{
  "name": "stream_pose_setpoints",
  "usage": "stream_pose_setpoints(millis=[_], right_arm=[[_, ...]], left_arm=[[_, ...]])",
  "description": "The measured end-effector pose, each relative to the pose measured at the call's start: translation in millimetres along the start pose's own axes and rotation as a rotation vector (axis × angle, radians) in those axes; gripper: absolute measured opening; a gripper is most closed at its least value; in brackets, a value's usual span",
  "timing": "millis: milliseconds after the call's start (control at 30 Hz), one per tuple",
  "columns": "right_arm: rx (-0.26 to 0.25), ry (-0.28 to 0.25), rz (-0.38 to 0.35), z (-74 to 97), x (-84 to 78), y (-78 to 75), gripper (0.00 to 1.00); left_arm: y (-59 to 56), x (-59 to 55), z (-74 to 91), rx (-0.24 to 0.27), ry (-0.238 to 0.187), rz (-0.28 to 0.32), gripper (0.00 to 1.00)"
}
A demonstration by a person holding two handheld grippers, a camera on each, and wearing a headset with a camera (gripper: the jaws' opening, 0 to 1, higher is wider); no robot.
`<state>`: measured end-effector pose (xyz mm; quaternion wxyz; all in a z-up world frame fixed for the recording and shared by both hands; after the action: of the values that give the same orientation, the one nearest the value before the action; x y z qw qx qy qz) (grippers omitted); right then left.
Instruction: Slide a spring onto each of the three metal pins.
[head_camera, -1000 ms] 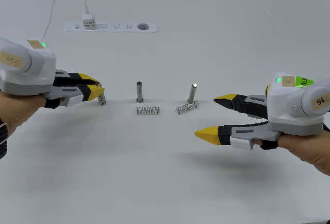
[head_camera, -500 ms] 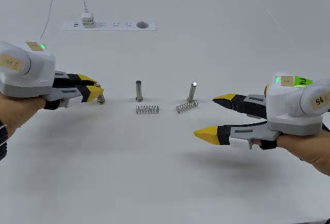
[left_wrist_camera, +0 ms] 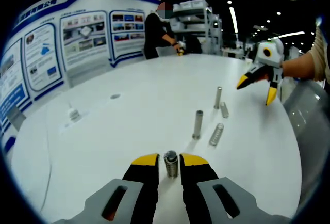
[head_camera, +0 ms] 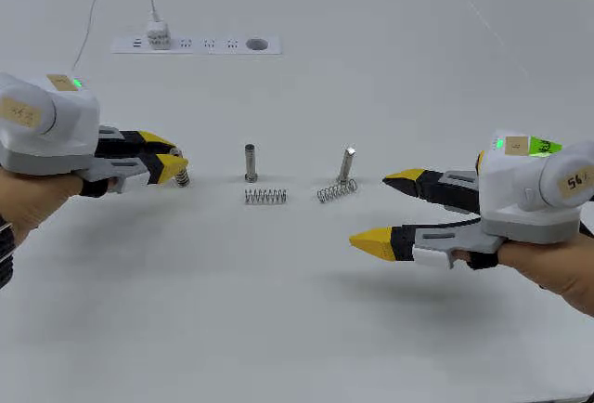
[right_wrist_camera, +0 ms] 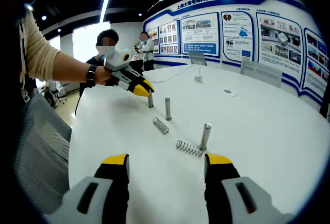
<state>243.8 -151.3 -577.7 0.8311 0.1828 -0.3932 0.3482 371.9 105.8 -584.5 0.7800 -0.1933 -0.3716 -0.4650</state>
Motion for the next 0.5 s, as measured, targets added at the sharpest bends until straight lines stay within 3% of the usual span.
stream_pose_setpoints(millis=[100,500], right_arm=[[0.002,0.002,0.001,-0.5,0.0,0.8,0.6],[0.008,0.001,0.007,-1.7,1.1,2.7,0.6]], left_arm=[[-0.2,-0.2,0.9,0.001,0.0,0.01,0.21],[-0.1,-0.8,10.3,0.018,-0.019,0.023,0.26]])
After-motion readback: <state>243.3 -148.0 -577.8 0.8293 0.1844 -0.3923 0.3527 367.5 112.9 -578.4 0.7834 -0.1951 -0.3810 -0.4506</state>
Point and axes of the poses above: the centre of the closed fingertips' face, and the gripper's own axes: z roughly backward along the fingers, y roughly to its left, x roughly out of its top, the point moved 5 cm from there along z, roughly backward along the fingers, and after that the axes turned 11 degrees about y, right-handed, at the moved point
